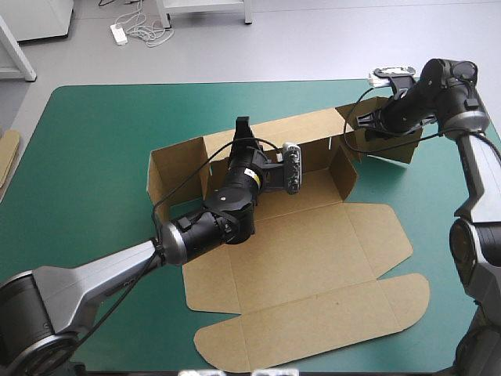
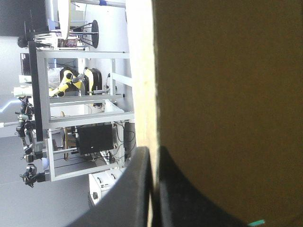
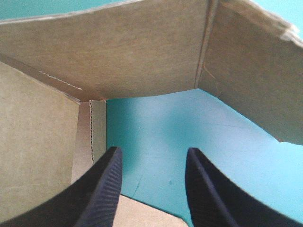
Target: Fold the box
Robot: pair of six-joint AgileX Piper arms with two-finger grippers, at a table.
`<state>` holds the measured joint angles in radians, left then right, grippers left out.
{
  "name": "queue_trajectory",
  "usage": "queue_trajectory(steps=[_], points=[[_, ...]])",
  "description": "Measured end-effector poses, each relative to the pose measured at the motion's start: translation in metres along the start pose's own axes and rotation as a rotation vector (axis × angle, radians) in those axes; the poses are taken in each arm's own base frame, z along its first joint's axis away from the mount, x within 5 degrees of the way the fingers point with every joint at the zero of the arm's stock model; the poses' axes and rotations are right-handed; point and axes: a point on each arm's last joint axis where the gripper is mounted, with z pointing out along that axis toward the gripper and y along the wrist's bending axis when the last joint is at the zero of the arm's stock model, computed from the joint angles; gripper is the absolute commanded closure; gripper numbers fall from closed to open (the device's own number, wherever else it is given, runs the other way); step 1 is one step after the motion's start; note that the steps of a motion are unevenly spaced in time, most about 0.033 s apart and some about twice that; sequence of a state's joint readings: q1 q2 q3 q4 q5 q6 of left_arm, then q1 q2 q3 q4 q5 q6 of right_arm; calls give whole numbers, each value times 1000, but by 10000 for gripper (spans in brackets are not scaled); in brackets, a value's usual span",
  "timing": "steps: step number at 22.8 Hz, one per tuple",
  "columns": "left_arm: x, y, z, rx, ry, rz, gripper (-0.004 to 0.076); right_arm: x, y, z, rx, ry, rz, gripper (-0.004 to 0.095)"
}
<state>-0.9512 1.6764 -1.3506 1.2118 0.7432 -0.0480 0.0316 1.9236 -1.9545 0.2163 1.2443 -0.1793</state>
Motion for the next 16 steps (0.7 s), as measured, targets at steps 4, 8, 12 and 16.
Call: queue_trajectory(steps=[4,8,12,16], points=[[0,0,0,0,2,0,733,0,0,-2,0,-3,0,507],[0,0,0,-2,3,3,733,1,4,-20,4,-40,-8,507],[0,0,0,-6,5,9,733,4,7,-33,14,-63,-4,507],[0,0,0,-13,9,19,733,10,7,-34,13,-48,3,496]])
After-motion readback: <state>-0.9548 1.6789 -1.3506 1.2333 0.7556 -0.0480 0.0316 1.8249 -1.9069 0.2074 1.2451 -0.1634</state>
